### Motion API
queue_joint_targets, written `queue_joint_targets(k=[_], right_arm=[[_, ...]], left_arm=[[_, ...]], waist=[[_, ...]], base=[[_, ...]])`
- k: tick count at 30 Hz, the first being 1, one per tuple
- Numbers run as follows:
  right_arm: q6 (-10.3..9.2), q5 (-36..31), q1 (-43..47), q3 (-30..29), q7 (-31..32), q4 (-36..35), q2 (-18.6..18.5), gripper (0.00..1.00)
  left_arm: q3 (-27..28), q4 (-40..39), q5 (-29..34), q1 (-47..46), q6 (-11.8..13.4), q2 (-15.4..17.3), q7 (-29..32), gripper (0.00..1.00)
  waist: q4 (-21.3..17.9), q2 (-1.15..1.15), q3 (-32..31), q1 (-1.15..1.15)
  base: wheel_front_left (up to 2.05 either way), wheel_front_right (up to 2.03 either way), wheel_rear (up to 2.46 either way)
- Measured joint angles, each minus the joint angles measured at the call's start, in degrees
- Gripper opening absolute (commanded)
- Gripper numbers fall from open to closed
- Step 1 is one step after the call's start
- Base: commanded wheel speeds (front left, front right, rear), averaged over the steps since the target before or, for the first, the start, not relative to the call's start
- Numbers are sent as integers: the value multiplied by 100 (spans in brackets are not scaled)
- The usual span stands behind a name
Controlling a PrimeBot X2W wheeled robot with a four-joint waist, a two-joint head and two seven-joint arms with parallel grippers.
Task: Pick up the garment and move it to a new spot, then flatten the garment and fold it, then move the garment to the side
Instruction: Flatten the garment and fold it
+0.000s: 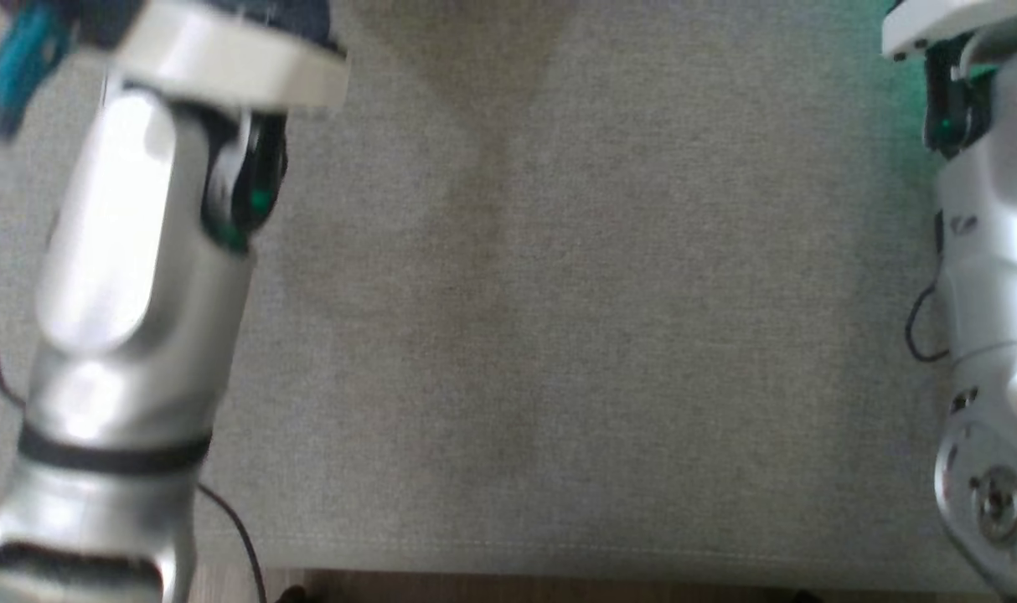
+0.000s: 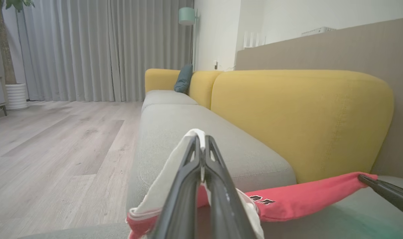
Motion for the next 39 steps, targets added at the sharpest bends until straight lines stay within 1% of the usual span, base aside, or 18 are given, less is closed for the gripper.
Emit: queue_joint_targets(k=[3, 7, 8, 9, 10, 14, 17, 23, 24, 28, 33, 36, 39], right_arm=[[0, 236, 462, 92, -18, -372, 27, 0], [0, 513, 1344, 288, -18, -839, 85, 0], [0, 513, 1344, 288, -18, -839, 85, 0], [0, 626, 1827, 391, -18, -1112, 118, 0], [0, 626, 1827, 391, -18, -1112, 118, 0], [0, 891, 2810, 489, -16, -1764, 134, 0], [0, 1016, 3579, 520, -5, -2319, 144, 0], [0, 1199, 5094, 493, 272, -3467, 257, 0], [0, 1206, 5331, 452, 326, -3678, 280, 0], [0, 1251, 6143, 348, 572, -4348, 305, 0], [0, 1403, 6969, 293, 849, -4962, 320, 0], [0, 1533, 7189, 234, 999, -5072, 325, 0], [0, 1559, 7177, 219, 1028, -5033, 331, 0]], left_arm=[[174, -492, 1, 692, 24, 30, 0, 0], [293, -917, 1, 1703, 58, 42, 1, 0], [293, -917, 1, 1703, 58, 42, 1, 0], [372, -1145, 1, 2179, 87, 22, 1, 0], [372, -1145, 1, 2179, 87, 22, 1, 0], [410, -1613, 8, 3131, 109, -35, 1, 0], [425, -1866, 9, 3834, 198, -71, 1, 0], [542, -2329, 9, 5118, 368, -110, 1, 0], [537, -2406, 9, 5286, 405, -115, 1, 0], [509, -2592, 8, 5817, 410, -107, 2, 0], [324, -2763, 7, 6389, 401, -63, 130, 0], [178, -2741, -60, 6620, 397, -64, 199, 0], [141, -2629, -115, 6637, 347, -65, 200, 0]], waist=[[-38, 0, -159, 0], [-70, 0, -442, 0], [-70, 0, -442, 0], [-74, 0, -613, 0], [-74, 0, -613, 0], [-87, 1, -1003, 0], [-99, 0, -1313, -1], [-156, 1, -1927, -1], [-162, 1, -2019, -1], [-159, 1, -2311, -1], [-125, 1, -2408, -1], [-146, 0, -2355, -1], [-170, 1, -2269, -1]], base=[[0, 0, 0], [0, 0, 0], [0, 0, 0], [0, 0, 0], [0, 0, 0], [0, 0, 0], [0, 0, 0], [0, 0, 0], [0, 0, 0], [0, 0, 0], [0, 0, 0], [0, 0, 0], [0, 0, 0]])
